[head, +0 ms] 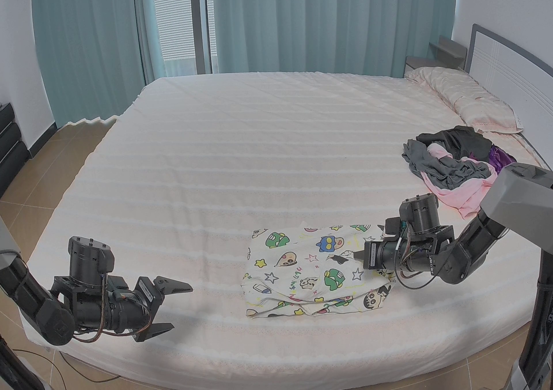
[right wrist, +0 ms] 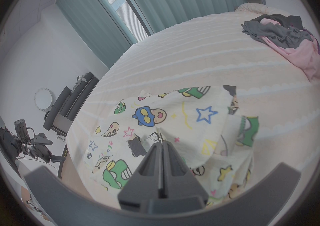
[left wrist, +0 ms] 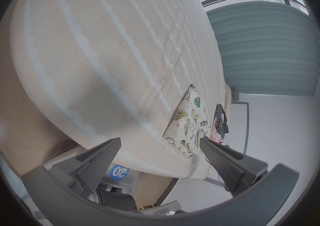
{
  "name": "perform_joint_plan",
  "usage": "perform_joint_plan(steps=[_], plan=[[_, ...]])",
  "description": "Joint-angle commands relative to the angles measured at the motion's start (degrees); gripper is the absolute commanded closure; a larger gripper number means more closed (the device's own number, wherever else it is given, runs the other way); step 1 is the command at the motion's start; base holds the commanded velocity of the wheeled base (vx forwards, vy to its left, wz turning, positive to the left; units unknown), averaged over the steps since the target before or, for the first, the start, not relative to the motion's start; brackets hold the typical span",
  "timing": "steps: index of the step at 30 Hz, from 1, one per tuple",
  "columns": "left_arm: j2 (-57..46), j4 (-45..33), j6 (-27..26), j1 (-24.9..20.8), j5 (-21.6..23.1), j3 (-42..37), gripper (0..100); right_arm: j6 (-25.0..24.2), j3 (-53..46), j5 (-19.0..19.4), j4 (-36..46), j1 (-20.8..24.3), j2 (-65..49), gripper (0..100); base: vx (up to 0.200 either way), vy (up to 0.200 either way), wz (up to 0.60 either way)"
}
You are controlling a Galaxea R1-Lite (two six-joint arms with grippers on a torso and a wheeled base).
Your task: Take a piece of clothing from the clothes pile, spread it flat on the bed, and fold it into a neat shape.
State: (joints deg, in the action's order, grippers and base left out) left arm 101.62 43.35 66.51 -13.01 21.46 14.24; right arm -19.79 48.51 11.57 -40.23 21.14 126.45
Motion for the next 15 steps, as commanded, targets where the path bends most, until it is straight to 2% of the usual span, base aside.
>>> perform_joint_plan(steps=[1,9,14,15], plan=[[0.07,-0.02,0.02,0.00,-0.01,-0.09,0,-0.25,-3.24,0.12,-0.02,-0.40,-4.20,100,0.000,0.000,0.00],[0.07,-0.02,0.02,0.00,-0.01,-0.09,0,0.36,-15.02,0.38,-0.11,0.04,-11.49,100,0.000,0.000,0.00],[0.07,-0.02,0.02,0.00,-0.01,-0.09,0,0.19,-19.50,0.12,-0.20,0.66,-11.58,100,0.000,0.000,0.00],[0.07,-0.02,0.02,0.00,-0.01,-0.18,0,0.19,-20.29,0.12,-0.20,0.75,-11.67,0,0.000,0.000,0.00]])
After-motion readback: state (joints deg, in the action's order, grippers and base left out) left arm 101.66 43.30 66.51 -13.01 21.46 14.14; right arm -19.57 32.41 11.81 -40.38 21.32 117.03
